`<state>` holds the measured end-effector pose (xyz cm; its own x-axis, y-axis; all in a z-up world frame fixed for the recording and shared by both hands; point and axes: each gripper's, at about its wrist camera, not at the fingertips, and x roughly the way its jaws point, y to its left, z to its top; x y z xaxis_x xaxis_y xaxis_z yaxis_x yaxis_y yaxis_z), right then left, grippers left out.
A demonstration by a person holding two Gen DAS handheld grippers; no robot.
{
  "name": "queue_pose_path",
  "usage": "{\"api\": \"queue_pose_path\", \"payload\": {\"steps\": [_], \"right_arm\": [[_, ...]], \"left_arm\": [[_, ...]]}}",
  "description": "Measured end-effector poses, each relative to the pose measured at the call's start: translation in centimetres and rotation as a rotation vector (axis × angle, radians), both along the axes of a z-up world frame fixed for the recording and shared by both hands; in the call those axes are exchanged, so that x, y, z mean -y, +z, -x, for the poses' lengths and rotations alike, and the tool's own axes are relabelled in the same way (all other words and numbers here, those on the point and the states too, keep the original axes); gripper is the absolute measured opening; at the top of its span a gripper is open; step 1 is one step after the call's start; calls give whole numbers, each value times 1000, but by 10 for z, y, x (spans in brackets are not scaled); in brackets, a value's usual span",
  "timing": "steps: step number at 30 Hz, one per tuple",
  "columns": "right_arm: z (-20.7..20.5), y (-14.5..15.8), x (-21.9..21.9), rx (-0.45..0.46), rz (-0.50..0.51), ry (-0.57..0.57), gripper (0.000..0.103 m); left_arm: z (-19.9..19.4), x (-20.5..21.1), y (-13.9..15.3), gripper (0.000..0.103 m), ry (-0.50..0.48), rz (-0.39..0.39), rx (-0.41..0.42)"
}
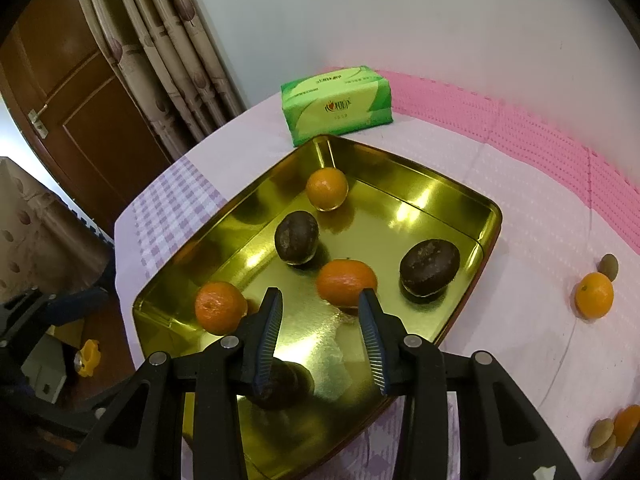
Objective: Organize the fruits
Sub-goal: 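Carry the orange into the gold tray and open the right gripper, then move both grippers back over the fruits on the cloth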
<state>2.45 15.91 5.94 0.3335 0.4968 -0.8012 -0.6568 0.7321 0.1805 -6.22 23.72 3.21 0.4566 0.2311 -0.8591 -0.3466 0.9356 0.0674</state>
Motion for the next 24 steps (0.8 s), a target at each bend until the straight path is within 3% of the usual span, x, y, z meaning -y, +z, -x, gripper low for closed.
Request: {"api": "queue_pose_path", "payload": {"steps": [4,15,24], "right_arm": [[7,7,5,1,-26,-9,39],[31,34,28,42,-80,-34,65],[53,47,82,82,-75,-122,75]], "left_arm": [[-1,1,-1,86,-2,-4,-12],[0,4,-2,86,-11,-32,-15],[2,11,1,86,-19,-69,-1]]}}
